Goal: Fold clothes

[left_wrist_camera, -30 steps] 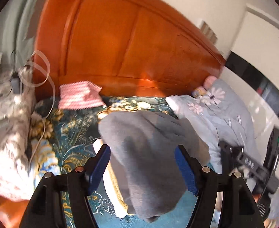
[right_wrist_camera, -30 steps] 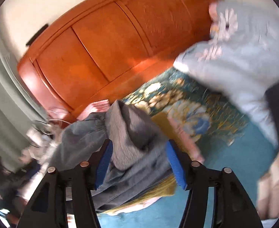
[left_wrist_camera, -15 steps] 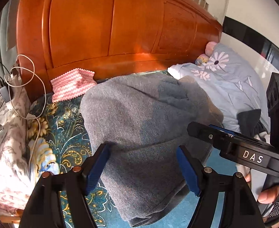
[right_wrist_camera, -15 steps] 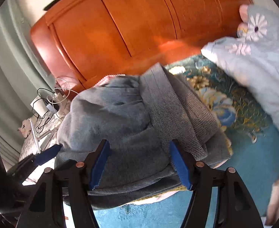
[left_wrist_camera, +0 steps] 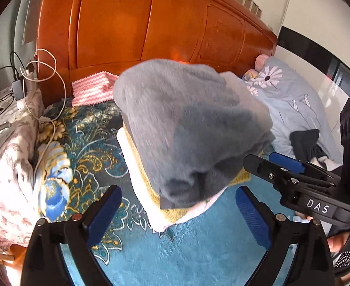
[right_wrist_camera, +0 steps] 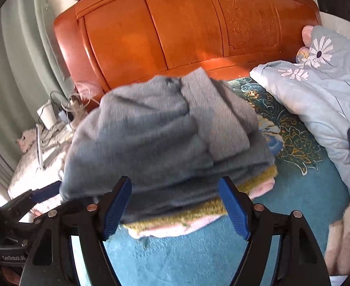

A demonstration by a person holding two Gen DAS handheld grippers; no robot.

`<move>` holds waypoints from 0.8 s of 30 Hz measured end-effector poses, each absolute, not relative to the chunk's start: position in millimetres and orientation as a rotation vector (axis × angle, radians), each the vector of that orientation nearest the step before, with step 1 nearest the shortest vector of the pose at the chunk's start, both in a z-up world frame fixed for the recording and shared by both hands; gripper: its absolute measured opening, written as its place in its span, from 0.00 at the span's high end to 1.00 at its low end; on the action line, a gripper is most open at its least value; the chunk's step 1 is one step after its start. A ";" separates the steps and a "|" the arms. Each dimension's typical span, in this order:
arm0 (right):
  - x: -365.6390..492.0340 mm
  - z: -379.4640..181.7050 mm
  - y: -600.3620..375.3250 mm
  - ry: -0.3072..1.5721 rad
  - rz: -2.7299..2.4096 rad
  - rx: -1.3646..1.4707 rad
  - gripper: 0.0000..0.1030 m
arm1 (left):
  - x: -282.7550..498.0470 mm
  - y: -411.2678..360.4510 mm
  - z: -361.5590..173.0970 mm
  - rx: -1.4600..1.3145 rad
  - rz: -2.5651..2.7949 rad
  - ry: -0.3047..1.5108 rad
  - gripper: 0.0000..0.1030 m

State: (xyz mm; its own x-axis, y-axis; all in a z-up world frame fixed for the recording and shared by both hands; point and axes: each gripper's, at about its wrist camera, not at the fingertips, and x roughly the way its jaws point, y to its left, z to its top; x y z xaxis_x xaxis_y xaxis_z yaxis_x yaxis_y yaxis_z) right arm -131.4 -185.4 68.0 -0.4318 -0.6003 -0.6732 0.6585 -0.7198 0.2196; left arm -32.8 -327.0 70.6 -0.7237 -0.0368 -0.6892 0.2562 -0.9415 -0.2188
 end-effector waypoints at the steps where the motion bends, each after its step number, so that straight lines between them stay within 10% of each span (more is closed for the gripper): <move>1: -128.0 63.9 -184.7 0.110 -2.166 0.976 0.25 | -31.9 -325.2 67.6 1.087 -2.732 0.449 0.01; 13: -121.3 25.1 -174.8 0.110 -2.230 1.039 0.01 | -28.9 -322.0 35.4 1.134 -2.627 0.450 0.00; 24: -113.2 10.5 -166.5 0.136 -2.291 1.005 0.00 | -25.5 -314.3 26.2 1.101 -2.601 0.379 0.00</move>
